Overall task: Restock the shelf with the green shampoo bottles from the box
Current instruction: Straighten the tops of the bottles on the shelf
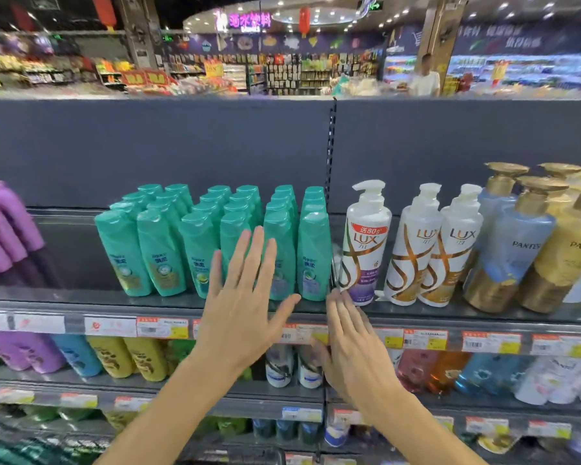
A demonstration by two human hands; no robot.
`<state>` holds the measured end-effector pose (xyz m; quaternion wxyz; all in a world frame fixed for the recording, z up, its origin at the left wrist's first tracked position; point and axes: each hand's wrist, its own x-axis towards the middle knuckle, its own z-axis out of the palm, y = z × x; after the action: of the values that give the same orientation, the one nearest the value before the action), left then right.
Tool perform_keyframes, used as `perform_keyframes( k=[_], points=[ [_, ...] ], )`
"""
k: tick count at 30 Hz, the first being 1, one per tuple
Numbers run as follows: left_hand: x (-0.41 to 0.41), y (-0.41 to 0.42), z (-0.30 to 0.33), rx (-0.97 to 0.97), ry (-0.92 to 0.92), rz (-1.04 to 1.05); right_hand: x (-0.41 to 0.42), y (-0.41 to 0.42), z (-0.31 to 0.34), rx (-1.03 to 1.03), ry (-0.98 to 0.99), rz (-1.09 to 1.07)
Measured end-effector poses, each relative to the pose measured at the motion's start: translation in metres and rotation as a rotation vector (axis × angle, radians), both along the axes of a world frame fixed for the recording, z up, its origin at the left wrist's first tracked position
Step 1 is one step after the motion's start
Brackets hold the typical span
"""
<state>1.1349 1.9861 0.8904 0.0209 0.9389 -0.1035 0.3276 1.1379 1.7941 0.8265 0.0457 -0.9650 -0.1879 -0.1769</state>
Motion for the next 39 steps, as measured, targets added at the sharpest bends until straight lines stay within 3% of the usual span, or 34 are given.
perform_keyframes(
  k=[3, 8, 14, 19, 26, 34, 39],
  points=[
    [-0.003, 0.03, 0.012, 0.108, -0.022, 0.02, -0.012, -0.01, 0.057, 0.017, -0.138, 0.074],
    [0.007, 0.03, 0.034, 0.032, -0.041, -0.071, 0.018, 0.004, 0.19, 0.088, -0.332, 0.159],
    [0.019, 0.02, 0.057, -0.119, -0.06, -0.097, 0.081, 0.048, 0.275, -0.218, 0.03, 0.154],
    [0.04, 0.039, 0.069, -0.235, 0.011, -0.129, 0.069, 0.02, 0.248, -0.098, 0.023, 0.317],
    [0.09, 0.01, 0.083, -0.241, 0.139, -0.143, 0.106, 0.026, 0.219, -0.196, 0.043, 0.276],
    [0.1, 0.013, 0.091, -0.365, 0.253, -0.174, 0.126, 0.034, 0.199, -0.296, 0.127, 0.286],
    [0.099, 0.013, 0.093, -0.319, 0.291, -0.188, 0.127, 0.032, 0.195, -0.312, 0.12, 0.276]
  ],
)
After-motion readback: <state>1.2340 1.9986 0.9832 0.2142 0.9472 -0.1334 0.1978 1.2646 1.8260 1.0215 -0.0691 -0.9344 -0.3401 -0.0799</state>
